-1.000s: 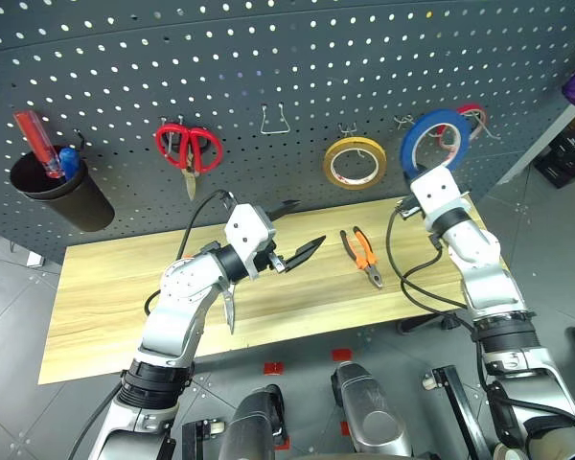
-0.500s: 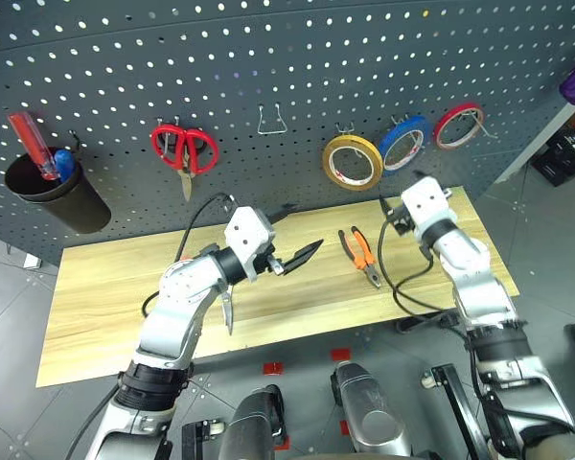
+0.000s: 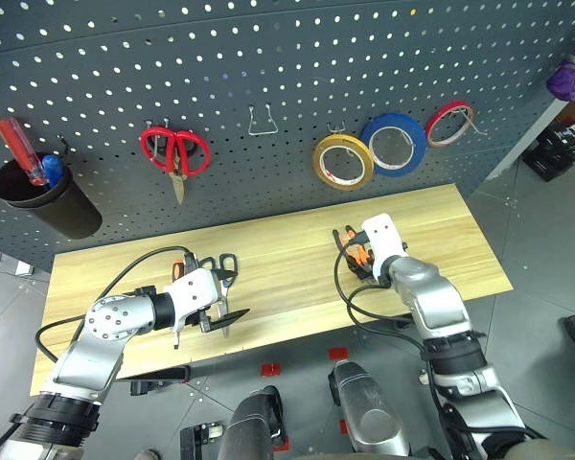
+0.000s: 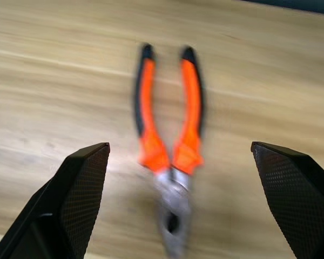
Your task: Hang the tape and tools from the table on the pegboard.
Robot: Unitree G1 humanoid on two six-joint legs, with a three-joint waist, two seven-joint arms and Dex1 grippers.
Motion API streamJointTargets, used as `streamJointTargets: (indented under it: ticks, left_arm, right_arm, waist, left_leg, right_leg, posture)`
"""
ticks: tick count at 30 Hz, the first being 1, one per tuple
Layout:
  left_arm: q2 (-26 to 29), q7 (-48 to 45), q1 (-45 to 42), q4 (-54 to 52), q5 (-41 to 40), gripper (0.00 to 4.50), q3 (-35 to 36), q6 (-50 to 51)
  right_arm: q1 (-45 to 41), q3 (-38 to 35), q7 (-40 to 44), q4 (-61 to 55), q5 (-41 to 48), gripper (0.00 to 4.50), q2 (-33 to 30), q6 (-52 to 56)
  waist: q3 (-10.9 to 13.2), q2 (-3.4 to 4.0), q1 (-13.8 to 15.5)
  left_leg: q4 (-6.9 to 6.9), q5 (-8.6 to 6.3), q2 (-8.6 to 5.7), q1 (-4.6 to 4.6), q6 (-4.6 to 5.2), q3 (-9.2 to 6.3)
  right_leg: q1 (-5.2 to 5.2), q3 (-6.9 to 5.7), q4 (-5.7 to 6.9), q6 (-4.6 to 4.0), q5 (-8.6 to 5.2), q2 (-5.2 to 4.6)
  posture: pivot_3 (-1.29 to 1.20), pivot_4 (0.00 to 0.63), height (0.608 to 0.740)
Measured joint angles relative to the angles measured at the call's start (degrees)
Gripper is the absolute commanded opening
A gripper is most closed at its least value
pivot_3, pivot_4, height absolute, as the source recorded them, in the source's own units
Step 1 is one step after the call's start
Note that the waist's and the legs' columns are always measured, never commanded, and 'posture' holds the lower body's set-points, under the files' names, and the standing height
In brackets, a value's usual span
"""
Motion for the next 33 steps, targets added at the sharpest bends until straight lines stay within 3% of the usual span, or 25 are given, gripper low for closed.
streamJointTargets:
  ticks: [16,23,26,29,33]
  left_arm:
    - [-0.7,0.5,2.0,-0.9,0.0,3.94,0.1,0.0]
    - [-1.6,1.5,2.0,-1.2,0.1,3.94,0.0,0.1]
    - [-2.7,2.1,2.0,-1.9,0.0,3.94,0.0,0.2]
    - [-4.4,3.5,2.1,-2.1,-0.3,3.94,0.1,0.4]
    - [-6.2,4.4,3.1,-4.4,-3.3,3.94,1.7,2.7]
  right_arm:
    - [-16.3,-1.1,-4.6,36.7,1.8,4.47,4.5,-14.0]
    - [-19.0,1.1,-3.3,43.3,0.7,4.47,4.0,-16.9]
    - [-19.1,1.6,-3.3,44.7,0.6,3.92,4.1,-18.3]
    - [-19.0,2.5,-3.5,46.2,-0.2,2.86,4.3,-20.9]
    - [-16.4,3.4,-3.2,42.5,-0.5,2.81,4.3,-21.6]
  waist:
    - [0.0,-0.03,-1.2]
    - [-0.2,-0.09,-1.4]
    - [-0.4,-0.14,-1.4]
    - [-0.7,-0.18,-1.4]
    - [-0.8,-0.20,-1.4]
  left_leg:
    - [-0.04,0.01,0.04,0.00,-0.02,0.07]
    - [-0.02,0.02,0.06,0.02,-0.03,0.08]
    - [-0.02,0.02,0.06,0.04,-0.03,0.08]
    - [-0.02,0.02,0.05,0.06,-0.03,0.07]
    - [-0.02,0.02,0.06,0.04,-0.03,0.06]
  right_leg:
    - [-0.04,-0.03,0.07,-0.01,0.01,0.06]
    - [-0.02,-0.05,0.09,-0.01,0.01,0.06]
    - [0.00,-0.05,0.08,-0.01,0.01,0.06]
    - [0.02,-0.06,0.08,0.00,0.01,0.06]
    - [-0.01,-0.05,0.09,0.00,0.01,0.06]
  posture:
    - [-0.36,0.252,0.740]
    - [-0.36,0.249,0.740]
    - [-0.35,0.248,0.740]
    - [-0.34,0.244,0.740]
    - [-0.34,0.244,0.740]
